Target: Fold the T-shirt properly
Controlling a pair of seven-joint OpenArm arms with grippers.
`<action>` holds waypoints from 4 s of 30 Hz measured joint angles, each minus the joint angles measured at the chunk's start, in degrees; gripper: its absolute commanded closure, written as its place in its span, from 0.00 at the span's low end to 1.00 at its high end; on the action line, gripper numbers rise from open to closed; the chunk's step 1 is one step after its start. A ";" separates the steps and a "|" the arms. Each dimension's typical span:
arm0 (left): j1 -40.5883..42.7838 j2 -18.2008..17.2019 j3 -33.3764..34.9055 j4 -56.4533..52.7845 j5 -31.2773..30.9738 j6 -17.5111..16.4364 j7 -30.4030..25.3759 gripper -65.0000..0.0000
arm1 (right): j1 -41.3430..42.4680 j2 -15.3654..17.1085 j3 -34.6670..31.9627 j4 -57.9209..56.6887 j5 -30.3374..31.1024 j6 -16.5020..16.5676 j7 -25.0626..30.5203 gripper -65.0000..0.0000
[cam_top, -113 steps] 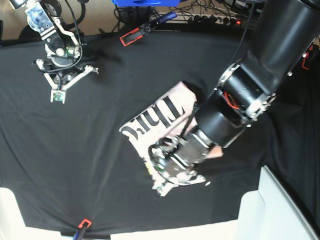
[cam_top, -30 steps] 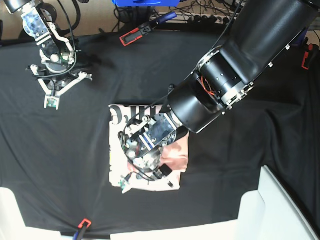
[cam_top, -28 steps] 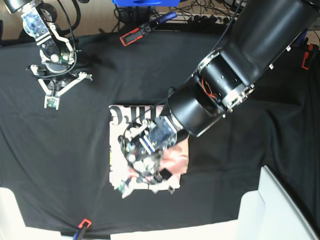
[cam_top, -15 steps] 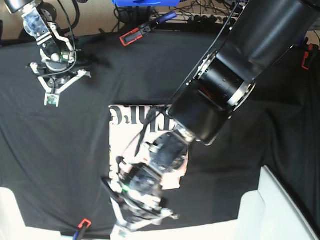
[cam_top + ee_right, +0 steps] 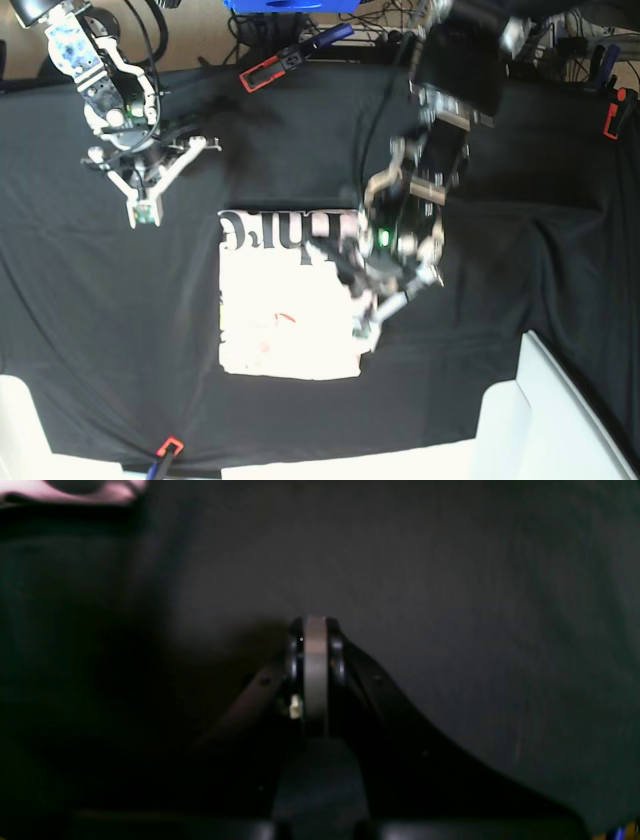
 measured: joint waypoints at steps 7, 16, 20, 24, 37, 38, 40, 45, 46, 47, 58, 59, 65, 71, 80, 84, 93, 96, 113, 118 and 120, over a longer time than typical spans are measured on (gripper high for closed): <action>1.64 -1.68 -1.77 0.92 1.81 -2.84 -0.13 1.00 | 5.42 -0.24 -4.02 2.29 -0.42 10.21 -3.61 1.00; 1.75 -0.90 -1.05 0.24 1.18 -3.61 -0.15 1.00 | 12.35 -1.14 -10.62 2.16 -0.79 10.19 -4.92 1.00; 1.51 -0.48 -0.90 -4.68 1.18 -3.65 -0.83 1.00 | 14.16 -2.40 -10.73 0.26 -0.48 14.23 -4.42 1.00; 2.60 -1.22 -1.29 -9.31 1.27 -3.63 -6.36 1.00 | 16.35 -5.38 -10.71 -4.35 -0.83 18.64 -4.81 1.00; 2.67 -1.99 -1.44 -14.71 1.22 -3.63 -9.16 1.00 | 19.02 -6.93 -10.73 -25.88 -0.59 27.58 10.60 1.00; 2.67 -2.03 -1.44 -14.73 1.22 -3.63 -9.20 1.00 | 19.08 -6.64 -10.73 -26.93 -0.20 28.24 11.87 1.00; 2.67 -2.01 -1.44 -14.75 1.22 -3.63 -9.16 1.00 | 18.88 -6.51 -10.71 -27.65 0.17 28.44 13.42 1.00; 0.74 -1.92 -1.46 -14.73 1.22 -3.63 -9.07 1.00 | 17.35 -6.49 -10.73 -23.91 -1.05 27.21 11.30 1.00; 0.24 -2.03 -1.46 -14.73 1.27 -3.63 -9.09 1.00 | 16.83 -6.21 -10.75 -22.58 -1.22 27.17 10.67 1.00; -0.20 -2.03 -1.46 -14.73 1.27 -3.63 -9.14 1.00 | 16.31 -6.03 -10.71 -21.09 -1.03 27.28 9.38 1.00; -4.44 -2.93 -1.53 -10.95 1.22 -3.65 -9.14 1.00 | 20.20 -5.03 -10.60 -10.25 -1.03 27.58 -0.42 1.00; -5.05 -2.80 -1.53 -11.76 1.22 -3.63 -9.09 1.00 | 20.76 -5.07 -10.58 -11.02 -1.11 27.58 -0.46 1.00; -9.20 -1.92 -1.55 -20.55 1.27 -3.63 -9.86 1.00 | 21.38 -6.01 -10.56 -17.11 -1.14 27.61 0.85 1.00; -10.40 -1.27 -1.44 -31.52 1.25 -3.63 -21.40 1.00 | 21.22 -6.93 -10.73 -26.49 -0.85 27.82 7.54 1.00; -15.65 -1.60 -1.55 -31.45 0.63 -1.18 -25.00 1.00 | 19.91 -4.46 -10.84 -20.94 -1.20 27.69 6.45 1.00; -13.86 -3.30 -1.44 -18.05 0.35 -1.81 -20.48 1.00 | 18.14 -2.62 -10.36 -12.13 -1.14 27.52 3.89 1.00; -1.07 -12.98 -1.27 -6.73 0.79 -2.16 -29.49 1.00 | 15.65 9.53 -10.36 -7.72 -1.09 27.15 18.34 1.00; 3.65 -18.82 -1.33 -3.45 0.81 -2.01 -37.31 1.00 | 12.20 15.87 -10.34 -7.45 -1.14 27.10 25.99 1.00; 36.22 -28.17 -1.27 11.10 20.81 2.27 -47.04 1.00 | -11.67 25.53 -10.34 -6.29 -0.87 14.56 42.71 1.00; 43.30 -25.70 -0.68 8.68 24.83 2.03 -47.36 1.00 | -17.97 25.40 -7.15 -6.05 -0.85 14.71 41.27 1.00; 45.27 -25.73 -0.63 8.46 24.81 2.21 -47.17 1.00 | -21.62 25.14 -2.82 -5.90 -0.83 14.27 38.01 1.00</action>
